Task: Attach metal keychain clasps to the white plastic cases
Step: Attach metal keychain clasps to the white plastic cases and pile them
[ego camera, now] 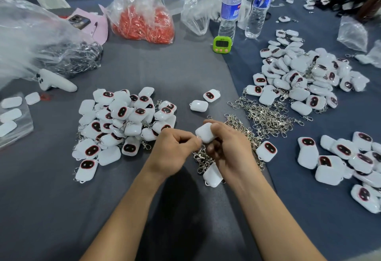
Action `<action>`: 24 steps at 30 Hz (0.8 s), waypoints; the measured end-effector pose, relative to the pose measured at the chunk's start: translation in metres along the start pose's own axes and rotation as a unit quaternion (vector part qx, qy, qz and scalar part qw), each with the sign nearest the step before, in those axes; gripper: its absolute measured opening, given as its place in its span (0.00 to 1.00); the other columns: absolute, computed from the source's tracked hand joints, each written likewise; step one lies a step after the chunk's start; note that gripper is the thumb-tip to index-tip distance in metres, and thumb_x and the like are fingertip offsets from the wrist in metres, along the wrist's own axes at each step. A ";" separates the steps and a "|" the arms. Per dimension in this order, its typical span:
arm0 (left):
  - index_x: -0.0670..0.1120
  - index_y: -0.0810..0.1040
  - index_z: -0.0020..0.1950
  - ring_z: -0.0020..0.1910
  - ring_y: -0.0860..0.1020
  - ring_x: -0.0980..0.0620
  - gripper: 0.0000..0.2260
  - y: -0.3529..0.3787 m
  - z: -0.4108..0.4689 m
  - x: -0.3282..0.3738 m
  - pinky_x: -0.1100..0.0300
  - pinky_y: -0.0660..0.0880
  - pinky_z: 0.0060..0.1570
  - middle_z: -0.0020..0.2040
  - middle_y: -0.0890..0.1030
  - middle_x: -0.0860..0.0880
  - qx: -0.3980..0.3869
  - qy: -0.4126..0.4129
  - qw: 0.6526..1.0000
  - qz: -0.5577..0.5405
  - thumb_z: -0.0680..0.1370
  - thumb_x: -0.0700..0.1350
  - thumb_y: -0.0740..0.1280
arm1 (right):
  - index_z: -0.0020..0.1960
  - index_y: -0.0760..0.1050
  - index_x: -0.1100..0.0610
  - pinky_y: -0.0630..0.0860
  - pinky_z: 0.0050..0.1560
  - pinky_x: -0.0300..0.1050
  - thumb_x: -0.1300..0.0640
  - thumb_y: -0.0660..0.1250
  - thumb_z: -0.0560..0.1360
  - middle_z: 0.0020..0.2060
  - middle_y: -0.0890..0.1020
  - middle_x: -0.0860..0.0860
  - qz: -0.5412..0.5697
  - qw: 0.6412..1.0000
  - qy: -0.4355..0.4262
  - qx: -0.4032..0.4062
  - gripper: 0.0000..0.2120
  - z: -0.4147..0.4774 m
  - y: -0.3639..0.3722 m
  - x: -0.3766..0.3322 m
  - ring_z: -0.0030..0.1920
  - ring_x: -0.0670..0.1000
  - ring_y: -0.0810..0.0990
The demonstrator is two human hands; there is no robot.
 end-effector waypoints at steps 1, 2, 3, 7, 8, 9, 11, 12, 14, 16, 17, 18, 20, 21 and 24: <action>0.43 0.71 0.28 0.28 0.63 0.58 0.18 -0.001 0.000 0.002 0.62 0.60 0.29 0.26 0.67 0.52 -0.003 0.041 0.993 0.106 0.76 0.41 0.72 | 0.51 0.81 0.61 0.62 0.21 0.37 0.66 0.62 0.81 0.31 0.80 0.57 -0.018 1.000 -0.011 0.005 0.09 0.000 -0.002 -0.001 0.21 0.47 0.69; 0.43 0.71 0.28 0.28 0.65 0.55 0.18 -0.002 -0.001 0.004 0.59 0.61 0.30 0.26 0.68 0.50 0.001 0.084 0.972 0.220 0.76 0.42 0.72 | 0.52 0.81 0.62 0.63 0.21 0.37 0.66 0.63 0.81 0.31 0.80 0.58 -0.042 0.999 -0.022 0.006 0.08 0.000 -0.005 -0.002 0.21 0.47 0.70; 0.44 0.73 0.29 0.29 0.68 0.51 0.17 -0.002 -0.003 0.008 0.57 0.62 0.32 0.27 0.71 0.49 0.016 0.123 0.940 0.318 0.75 0.43 0.73 | 0.53 0.80 0.62 0.63 0.21 0.37 0.65 0.64 0.81 0.32 0.80 0.59 -0.066 0.997 -0.033 0.005 0.07 0.001 -0.006 -0.003 0.22 0.48 0.71; 0.44 0.76 0.31 0.30 0.73 0.42 0.12 0.001 -0.009 0.018 0.55 0.65 0.33 0.29 0.74 0.47 0.093 0.175 0.874 0.443 0.72 0.41 0.75 | 0.53 0.81 0.60 0.67 0.24 0.36 0.66 0.65 0.80 0.34 0.81 0.57 -0.091 0.994 -0.056 -0.018 0.07 0.003 -0.009 -0.004 0.25 0.48 0.75; 0.45 0.76 0.31 0.31 0.73 0.43 0.12 -0.001 -0.009 0.017 0.55 0.66 0.33 0.29 0.73 0.48 0.113 0.168 0.885 0.420 0.72 0.42 0.75 | 0.53 0.81 0.59 0.69 0.25 0.36 0.67 0.65 0.80 0.34 0.82 0.57 -0.088 0.994 -0.056 -0.023 0.07 0.005 -0.009 -0.005 0.26 0.48 0.76; 0.46 0.78 0.32 0.31 0.72 0.45 0.11 -0.006 -0.008 0.014 0.54 0.68 0.32 0.29 0.72 0.50 0.130 0.153 0.901 0.385 0.73 0.42 0.75 | 0.53 0.81 0.60 0.70 0.26 0.36 0.68 0.65 0.80 0.34 0.83 0.56 -0.089 0.994 -0.054 -0.028 0.08 0.007 -0.010 -0.006 0.27 0.49 0.77; 0.48 0.83 0.36 0.30 0.71 0.52 0.06 -0.020 -0.004 0.004 0.54 0.71 0.33 0.28 0.73 0.52 0.153 0.107 0.934 0.305 0.72 0.44 0.77 | 0.53 0.80 0.61 0.75 0.28 0.36 0.71 0.65 0.78 0.36 0.84 0.58 -0.090 0.994 -0.049 -0.040 0.09 0.013 -0.007 -0.005 0.28 0.50 0.80; 0.49 0.84 0.38 0.31 0.72 0.53 0.04 -0.030 -0.004 0.000 0.60 0.71 0.34 0.29 0.75 0.53 0.173 0.091 0.941 0.275 0.71 0.45 0.78 | 0.54 0.80 0.62 0.77 0.30 0.37 0.73 0.65 0.77 0.37 0.85 0.58 -0.091 0.994 -0.049 -0.044 0.11 0.015 -0.005 -0.003 0.30 0.50 0.81; 0.52 0.86 0.41 0.32 0.74 0.59 0.04 -0.051 -0.004 -0.003 0.70 0.68 0.34 0.29 0.76 0.57 0.238 0.078 0.937 0.244 0.70 0.44 0.79 | 0.53 0.79 0.63 0.79 0.33 0.38 0.76 0.63 0.76 0.39 0.86 0.58 -0.099 0.993 -0.059 -0.039 0.13 0.022 -0.002 -0.003 0.33 0.50 0.84; 0.52 0.87 0.44 0.35 0.77 0.60 0.06 -0.075 -0.004 -0.008 0.74 0.68 0.36 0.31 0.78 0.60 0.306 0.057 0.923 0.227 0.70 0.44 0.79 | 0.52 0.80 0.61 0.81 0.37 0.39 0.76 0.62 0.76 0.41 0.86 0.57 -0.128 0.988 -0.079 -0.023 0.15 0.031 0.002 -0.006 0.37 0.49 0.84; 0.52 0.87 0.45 0.36 0.78 0.60 0.07 -0.086 -0.004 -0.011 0.75 0.69 0.38 0.32 0.78 0.61 0.331 0.045 0.915 0.227 0.70 0.44 0.79 | 0.51 0.81 0.59 0.81 0.40 0.40 0.75 0.62 0.76 0.42 0.86 0.56 -0.162 0.982 -0.096 -0.012 0.15 0.037 0.004 -0.009 0.39 0.49 0.84; 0.52 0.86 0.46 0.37 0.78 0.58 0.07 -0.095 -0.005 -0.014 0.72 0.71 0.40 0.33 0.79 0.60 0.349 0.031 0.907 0.233 0.70 0.43 0.78 | 0.51 0.82 0.57 0.82 0.44 0.42 0.74 0.63 0.76 0.44 0.86 0.54 -0.213 0.970 -0.118 0.003 0.15 0.042 0.006 -0.012 0.41 0.48 0.84; 0.51 0.86 0.49 0.39 0.79 0.53 0.07 -0.109 -0.007 -0.022 0.56 0.77 0.46 0.35 0.80 0.56 0.371 -0.001 0.892 0.258 0.72 0.42 0.75 | 0.52 0.82 0.51 0.80 0.51 0.44 0.69 0.64 0.76 0.45 0.85 0.48 -0.337 0.926 -0.168 0.031 0.16 0.054 0.012 -0.021 0.45 0.46 0.83; 0.51 0.86 0.51 0.41 0.79 0.49 0.08 -0.114 -0.010 -0.026 0.50 0.78 0.48 0.37 0.81 0.54 0.383 -0.019 0.883 0.270 0.73 0.42 0.73 | 0.54 0.82 0.48 0.77 0.51 0.42 0.67 0.64 0.76 0.46 0.84 0.45 -0.397 0.897 -0.192 0.034 0.17 0.059 0.017 -0.026 0.46 0.46 0.81; 0.50 0.85 0.58 0.41 0.77 0.43 0.16 -0.115 -0.017 -0.029 0.45 0.76 0.49 0.35 0.79 0.51 0.418 -0.049 0.849 0.320 0.73 0.40 0.67 | 0.67 0.78 0.50 0.69 0.50 0.39 0.65 0.63 0.76 0.55 0.82 0.49 -0.550 0.802 -0.234 0.009 0.22 0.075 0.032 -0.031 0.53 0.53 0.78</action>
Point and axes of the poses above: each hand's wrist, its own z-axis towards the middle knuckle, its own y-axis out of the palm, x = y × z, the point moved 5 cm from there along z, towards the middle knuckle
